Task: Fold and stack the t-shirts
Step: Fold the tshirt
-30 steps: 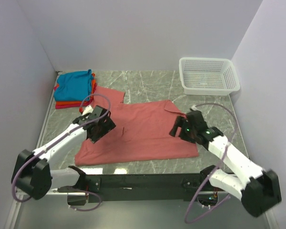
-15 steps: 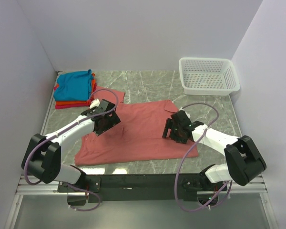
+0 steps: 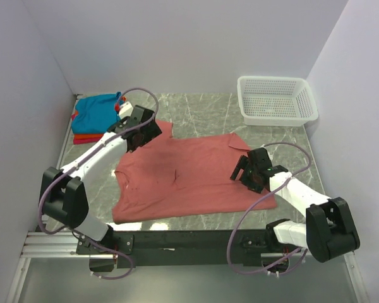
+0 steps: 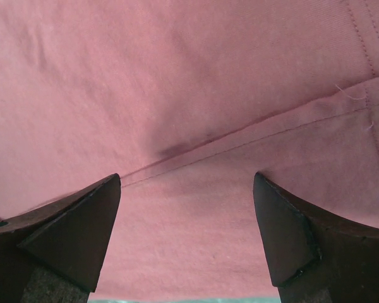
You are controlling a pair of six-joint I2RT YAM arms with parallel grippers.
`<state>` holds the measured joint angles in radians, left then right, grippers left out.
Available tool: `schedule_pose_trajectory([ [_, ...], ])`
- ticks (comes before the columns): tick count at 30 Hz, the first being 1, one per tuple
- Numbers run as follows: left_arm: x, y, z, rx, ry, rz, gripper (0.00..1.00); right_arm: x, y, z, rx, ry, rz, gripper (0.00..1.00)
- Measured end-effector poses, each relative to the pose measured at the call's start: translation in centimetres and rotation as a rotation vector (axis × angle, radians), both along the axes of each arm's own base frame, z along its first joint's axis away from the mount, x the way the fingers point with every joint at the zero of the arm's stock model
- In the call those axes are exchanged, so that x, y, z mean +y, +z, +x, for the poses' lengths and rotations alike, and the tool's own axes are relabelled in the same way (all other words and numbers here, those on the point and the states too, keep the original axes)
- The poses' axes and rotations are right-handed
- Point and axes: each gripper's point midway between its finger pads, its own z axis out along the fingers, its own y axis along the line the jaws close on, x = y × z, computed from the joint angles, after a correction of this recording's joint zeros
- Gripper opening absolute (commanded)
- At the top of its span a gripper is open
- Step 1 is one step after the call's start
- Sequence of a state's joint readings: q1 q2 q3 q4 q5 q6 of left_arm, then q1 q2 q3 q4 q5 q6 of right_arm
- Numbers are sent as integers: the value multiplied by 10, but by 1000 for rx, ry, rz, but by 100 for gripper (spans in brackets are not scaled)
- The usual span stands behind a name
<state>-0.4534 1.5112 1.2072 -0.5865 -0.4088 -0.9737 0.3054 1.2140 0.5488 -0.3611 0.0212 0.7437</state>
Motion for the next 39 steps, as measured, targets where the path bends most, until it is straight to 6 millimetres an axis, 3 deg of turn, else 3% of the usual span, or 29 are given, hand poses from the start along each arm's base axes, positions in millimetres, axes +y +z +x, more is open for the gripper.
schedule_pose_trajectory([
  [5, 10, 1, 32, 2, 19, 39, 99, -9, 1, -12, 27, 34, -41, 92],
  [8, 22, -11, 60, 27, 41, 78, 100, -13, 10, -17, 29, 53, -62, 92],
  [15, 45, -46, 140, 91, 104, 193, 92, -5, 74, 5, -182, 91, -16, 93],
  [19, 51, -68, 171, 116, 112, 230, 88, -8, 91, 4, -241, 89, -14, 93],
  [23, 58, -90, 188, 136, 115, 262, 79, -12, 93, -1, -241, 82, -26, 93],
  [29, 70, -115, 194, 170, 129, 309, 76, -16, 87, -10, -230, 71, -32, 93],
  [39, 70, -122, 207, 155, 116, 325, 63, -19, 85, -15, -225, 57, -38, 93],
])
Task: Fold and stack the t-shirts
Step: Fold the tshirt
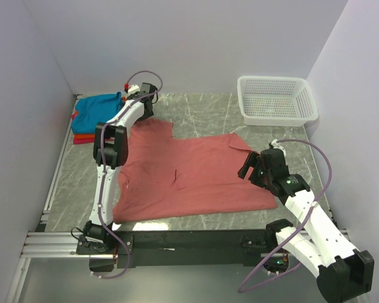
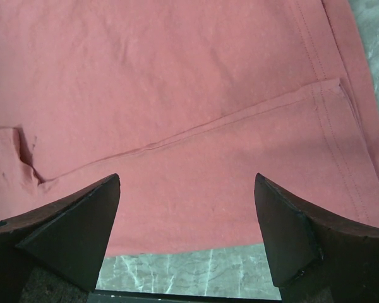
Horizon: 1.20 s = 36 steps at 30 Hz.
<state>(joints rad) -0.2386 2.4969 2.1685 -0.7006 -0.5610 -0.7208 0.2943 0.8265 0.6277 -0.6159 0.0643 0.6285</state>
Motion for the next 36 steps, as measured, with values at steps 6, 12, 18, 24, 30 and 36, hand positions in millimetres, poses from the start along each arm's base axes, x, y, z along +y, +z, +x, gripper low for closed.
schedule_pose_trajectory([
  [6, -12, -3, 13, -27, -63, -97, 9, -2, -1, 0, 0, -10, -8, 92],
  [12, -11, -3, 21, -54, -79, -156, 1, -11, -5, 3, 11, -39, -57, 91],
  [18, -11, -1, 18, -79, -94, -178, 0, -14, -15, 19, 85, -24, -137, 90],
  [24, -13, 0, 7, -67, -112, -208, 1, -3, 4, 75, 53, 13, -189, 87],
  [30, -14, 1, -6, -44, -123, -224, 0, 11, -6, 130, 97, 70, -243, 83],
  [36, -14, -1, -16, -30, -138, -223, 0, 22, -33, 175, 180, 133, -304, 72],
])
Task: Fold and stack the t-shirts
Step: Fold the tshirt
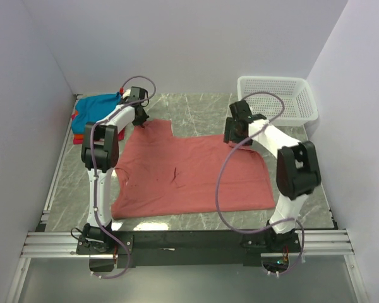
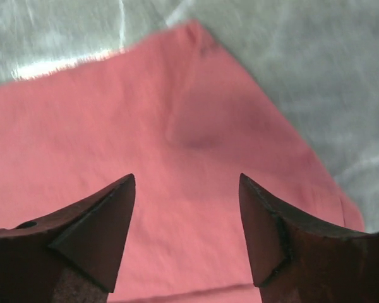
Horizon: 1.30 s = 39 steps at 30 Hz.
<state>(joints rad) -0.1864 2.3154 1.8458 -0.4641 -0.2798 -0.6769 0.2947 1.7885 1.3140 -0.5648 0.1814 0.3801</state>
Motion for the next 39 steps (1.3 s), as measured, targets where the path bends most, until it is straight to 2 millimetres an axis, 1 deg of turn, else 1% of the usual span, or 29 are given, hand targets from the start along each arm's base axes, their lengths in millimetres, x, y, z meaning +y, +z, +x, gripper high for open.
schedule_pose_trajectory([
  [1, 0, 0, 0, -2, -3, 0, 0, 3, -4, 8, 9, 7, -4, 68],
  [3, 0, 0, 1, -4, -5, -1, 0, 7, -9, 23, 24, 15, -17, 64],
  [4, 0, 0, 1, -8, -5, -1, 0, 8, -10, 30, 27, 17, -23, 54],
  [5, 0, 0, 1, -12, -5, -2, 1, 9, -11, 37, 30, 20, -30, 52],
  [7, 0, 0, 0, -19, -5, -2, 1, 11, -15, 46, 33, 15, -39, 51],
  [10, 0, 1, -2, -20, -8, -1, 0, 11, -26, 52, 63, 6, -55, 52],
  [14, 0, 1, -2, -20, -8, -2, 0, 5, -44, 42, 127, -10, -83, 52],
  [18, 0, 0, -2, -23, -8, -3, 0, 2, -53, 37, 157, -24, -101, 50],
  [22, 0, 0, -2, -23, -8, -2, 1, -1, -56, 36, 162, -50, -110, 42],
  [23, 0, 1, -2, -23, -8, -2, 0, -1, -56, 36, 162, -52, -109, 38],
  [24, 0, 1, -2, -24, -8, -2, 0, -1, -56, 36, 162, -56, -109, 30],
  [25, 0, 1, -2, -23, -8, -2, 0, -2, -56, 36, 162, -59, -111, 26],
  [26, 0, 1, -2, -23, -8, -2, 0, -2, -56, 35, 162, -63, -115, 23],
  [27, 0, 1, -2, -23, -8, -2, 0, -3, -56, 35, 162, -67, -118, 18],
  [29, 0, 1, -2, -23, -8, -2, 1, -5, -55, 35, 161, -69, -123, 16],
  [30, 0, 1, -2, -24, -8, -2, 1, -6, -55, 35, 161, -71, -125, 10],
  [32, 0, 1, -2, -24, -7, -1, 0, -7, -55, 35, 162, -68, -132, 2],
  [33, 0, 1, -2, -24, -7, -1, 0, -9, -55, 35, 163, -66, -137, 0],
  [39, 1, 1, -3, -27, -5, 2, 0, -20, -50, 36, 163, -28, -182, 0],
])
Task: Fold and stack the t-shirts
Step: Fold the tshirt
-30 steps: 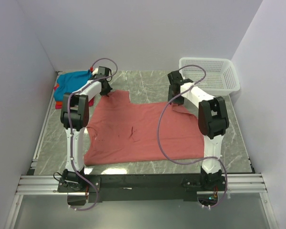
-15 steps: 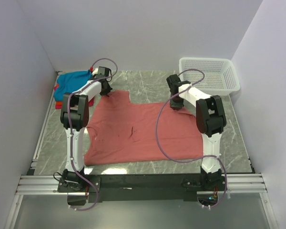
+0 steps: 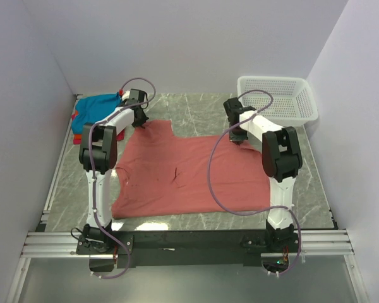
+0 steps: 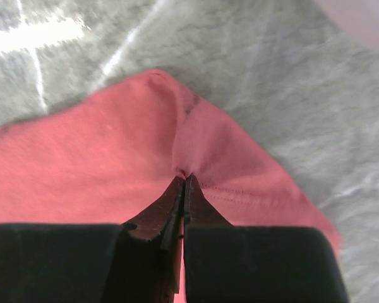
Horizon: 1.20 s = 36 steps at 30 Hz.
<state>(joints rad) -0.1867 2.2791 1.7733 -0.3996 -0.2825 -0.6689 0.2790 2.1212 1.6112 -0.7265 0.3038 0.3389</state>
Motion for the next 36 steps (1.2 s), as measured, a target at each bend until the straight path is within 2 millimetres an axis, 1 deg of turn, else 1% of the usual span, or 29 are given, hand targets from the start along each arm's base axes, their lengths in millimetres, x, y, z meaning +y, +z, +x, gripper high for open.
schedule_pose_trajectory([
  [4, 2, 4, -14, -4, -1, -3, 0, -10, 13, -9, -1, 37, -35, 0],
  [7, 4, 12, -27, -15, -4, -10, 0, -14, 33, -12, -26, 61, -42, 0],
  [10, 4, 31, -31, -49, -2, -18, 0, -15, 53, -14, -64, 84, -40, 0],
  [13, 5, 51, -32, -100, -1, -28, 0, -18, 65, -19, -81, 111, -49, 0],
  [15, 5, 57, -37, -113, 4, -35, 0, -22, 68, -24, -76, 132, -69, 0],
  [17, 5, 62, -44, -125, 14, -47, 0, -27, 65, -30, -59, 149, -94, 0],
  [21, 3, 58, -67, -115, 24, -61, 0, -36, 56, -44, -10, 195, -139, 0],
  [24, -2, 53, -85, -99, 27, -63, 0, -40, 55, -54, 7, 222, -155, 0],
  [28, -5, 54, -106, -97, 36, -63, 0, -45, 65, -59, -12, 252, -171, 0],
  [32, -6, 61, -126, -110, 38, -75, 0, -47, 74, -64, -45, 268, -176, 0],
  [36, -5, 71, -141, -138, 54, -93, 0, -51, 72, -74, -45, 281, -188, 0],
])
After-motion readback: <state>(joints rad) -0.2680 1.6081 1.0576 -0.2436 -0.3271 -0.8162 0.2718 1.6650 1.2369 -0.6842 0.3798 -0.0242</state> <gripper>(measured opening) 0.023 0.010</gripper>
